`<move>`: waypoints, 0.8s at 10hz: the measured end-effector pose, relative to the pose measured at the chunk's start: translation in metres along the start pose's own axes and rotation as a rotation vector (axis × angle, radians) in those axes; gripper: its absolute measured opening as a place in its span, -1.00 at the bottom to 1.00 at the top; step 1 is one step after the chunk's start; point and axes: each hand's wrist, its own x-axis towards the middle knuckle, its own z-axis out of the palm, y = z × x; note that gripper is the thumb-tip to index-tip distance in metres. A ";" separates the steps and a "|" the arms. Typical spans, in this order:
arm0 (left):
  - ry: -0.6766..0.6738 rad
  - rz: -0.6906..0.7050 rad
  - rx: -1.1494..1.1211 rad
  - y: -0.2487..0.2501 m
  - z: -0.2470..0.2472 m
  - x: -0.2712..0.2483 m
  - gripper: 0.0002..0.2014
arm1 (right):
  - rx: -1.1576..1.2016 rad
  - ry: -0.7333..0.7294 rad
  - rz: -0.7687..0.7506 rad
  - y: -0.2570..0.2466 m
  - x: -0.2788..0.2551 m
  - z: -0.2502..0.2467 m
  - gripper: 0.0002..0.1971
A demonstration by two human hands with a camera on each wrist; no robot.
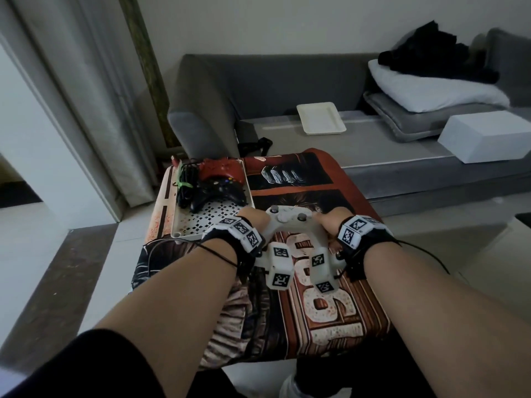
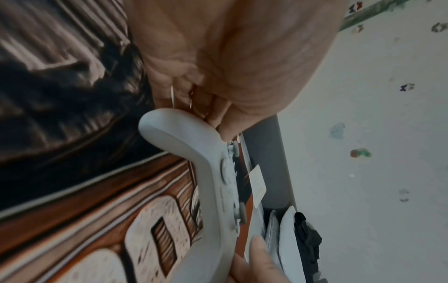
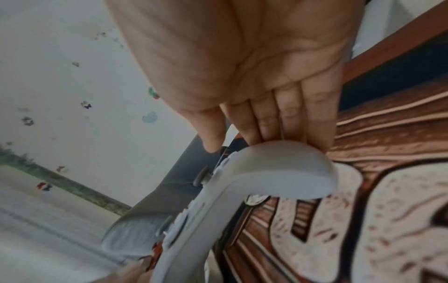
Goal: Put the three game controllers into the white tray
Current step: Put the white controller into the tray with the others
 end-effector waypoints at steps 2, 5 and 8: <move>-0.011 0.028 0.012 -0.032 -0.052 0.014 -0.62 | -0.088 -0.053 -0.194 -0.052 -0.001 0.034 -0.17; 0.057 -0.004 0.173 -0.072 -0.105 0.042 -0.61 | -0.262 -0.130 -0.358 -0.113 0.002 0.079 -0.59; 0.066 -0.007 0.108 -0.097 -0.115 0.063 -0.60 | -0.283 -0.120 -0.389 -0.129 0.019 0.110 -0.65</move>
